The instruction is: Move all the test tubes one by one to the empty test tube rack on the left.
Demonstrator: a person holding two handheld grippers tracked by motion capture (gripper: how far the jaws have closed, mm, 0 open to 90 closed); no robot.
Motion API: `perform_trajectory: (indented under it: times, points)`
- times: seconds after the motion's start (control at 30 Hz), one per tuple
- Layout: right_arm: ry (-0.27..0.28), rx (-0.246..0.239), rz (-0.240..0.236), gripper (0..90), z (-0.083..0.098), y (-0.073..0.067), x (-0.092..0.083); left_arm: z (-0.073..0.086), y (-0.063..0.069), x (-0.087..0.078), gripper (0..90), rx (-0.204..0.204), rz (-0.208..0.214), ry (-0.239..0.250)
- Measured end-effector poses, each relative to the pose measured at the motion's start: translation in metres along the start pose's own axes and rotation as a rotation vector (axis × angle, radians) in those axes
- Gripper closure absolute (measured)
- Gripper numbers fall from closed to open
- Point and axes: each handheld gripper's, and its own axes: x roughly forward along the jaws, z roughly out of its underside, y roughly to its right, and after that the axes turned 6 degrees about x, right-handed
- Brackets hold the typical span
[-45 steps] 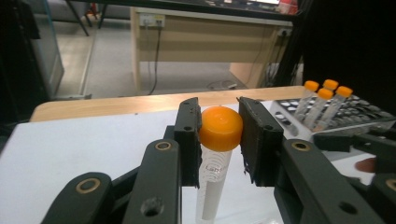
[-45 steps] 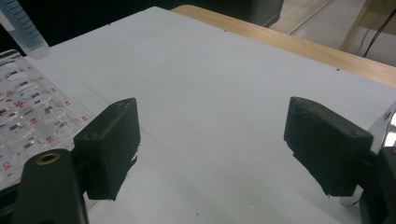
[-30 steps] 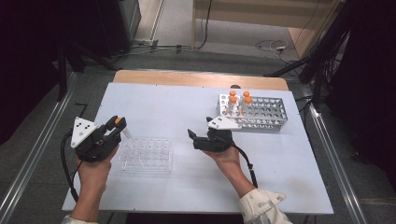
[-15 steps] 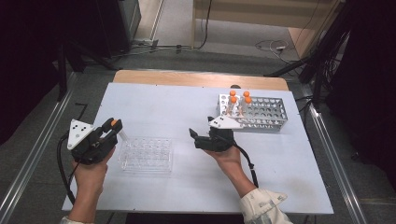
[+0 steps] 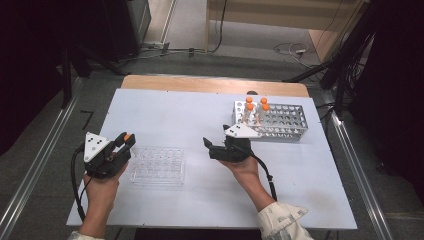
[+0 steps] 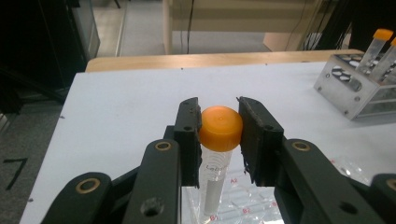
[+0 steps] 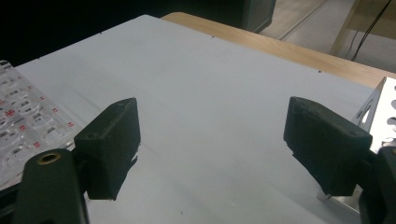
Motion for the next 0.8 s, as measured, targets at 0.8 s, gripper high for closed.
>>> perform_trajectory:
  times: [0.8]
  points:
    - [-0.002,0.005,-0.001,17.4,0.001,0.000,0.000,0.017,0.005,0.010,70.0,0.030,0.002,-0.049]
